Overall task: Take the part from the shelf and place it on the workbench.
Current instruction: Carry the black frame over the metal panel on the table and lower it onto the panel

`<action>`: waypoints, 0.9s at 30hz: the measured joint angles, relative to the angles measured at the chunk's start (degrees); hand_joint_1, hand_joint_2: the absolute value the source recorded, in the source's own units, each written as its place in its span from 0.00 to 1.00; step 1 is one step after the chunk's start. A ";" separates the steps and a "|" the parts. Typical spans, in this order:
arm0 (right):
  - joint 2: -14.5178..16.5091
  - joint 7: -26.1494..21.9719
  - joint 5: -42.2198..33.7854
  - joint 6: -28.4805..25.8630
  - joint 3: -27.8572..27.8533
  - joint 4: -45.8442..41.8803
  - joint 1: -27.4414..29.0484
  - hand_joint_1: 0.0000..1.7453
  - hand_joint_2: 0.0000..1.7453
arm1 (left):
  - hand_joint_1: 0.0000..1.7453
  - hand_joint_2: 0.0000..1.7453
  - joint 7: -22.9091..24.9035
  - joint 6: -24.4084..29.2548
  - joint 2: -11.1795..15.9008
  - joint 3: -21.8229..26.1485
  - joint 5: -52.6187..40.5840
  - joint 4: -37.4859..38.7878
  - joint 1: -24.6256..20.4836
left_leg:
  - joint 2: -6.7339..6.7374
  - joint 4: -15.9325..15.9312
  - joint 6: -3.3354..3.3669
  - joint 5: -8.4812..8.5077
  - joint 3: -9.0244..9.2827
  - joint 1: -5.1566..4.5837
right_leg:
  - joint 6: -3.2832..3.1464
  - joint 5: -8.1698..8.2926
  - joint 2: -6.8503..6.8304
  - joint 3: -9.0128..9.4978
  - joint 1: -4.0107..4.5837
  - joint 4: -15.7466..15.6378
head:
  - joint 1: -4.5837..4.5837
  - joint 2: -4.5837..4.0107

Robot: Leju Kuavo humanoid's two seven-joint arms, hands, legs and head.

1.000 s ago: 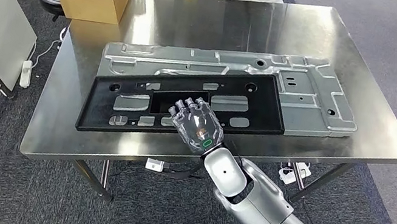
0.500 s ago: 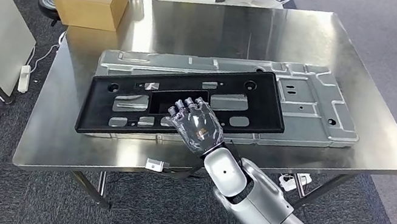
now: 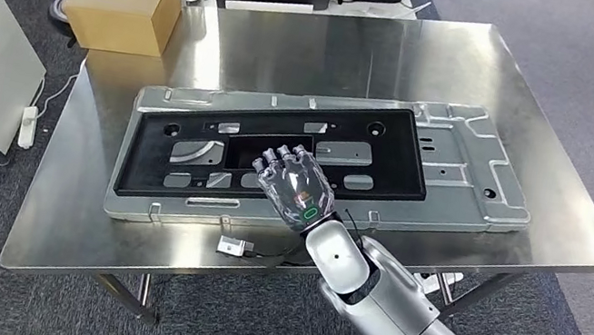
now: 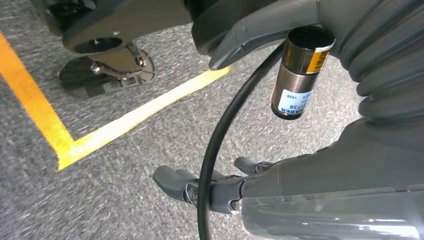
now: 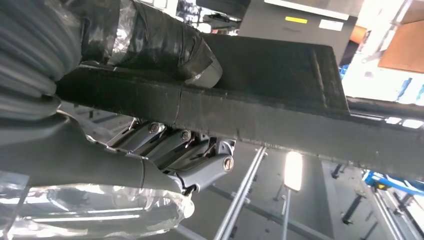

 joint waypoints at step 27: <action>-0.07 0.02 0.00 -0.12 -0.03 -0.37 0.61 0.99 1.00 | 0.00 1.00 -0.08 0.31 -0.05 -0.02 0.05 0.00 0.32 | 0.02 7.54 -1.07 -2.26 -3.65 0.55 | -0.82 1.28 0.06 -1.07 -0.21 -0.05 | 0.21 0.00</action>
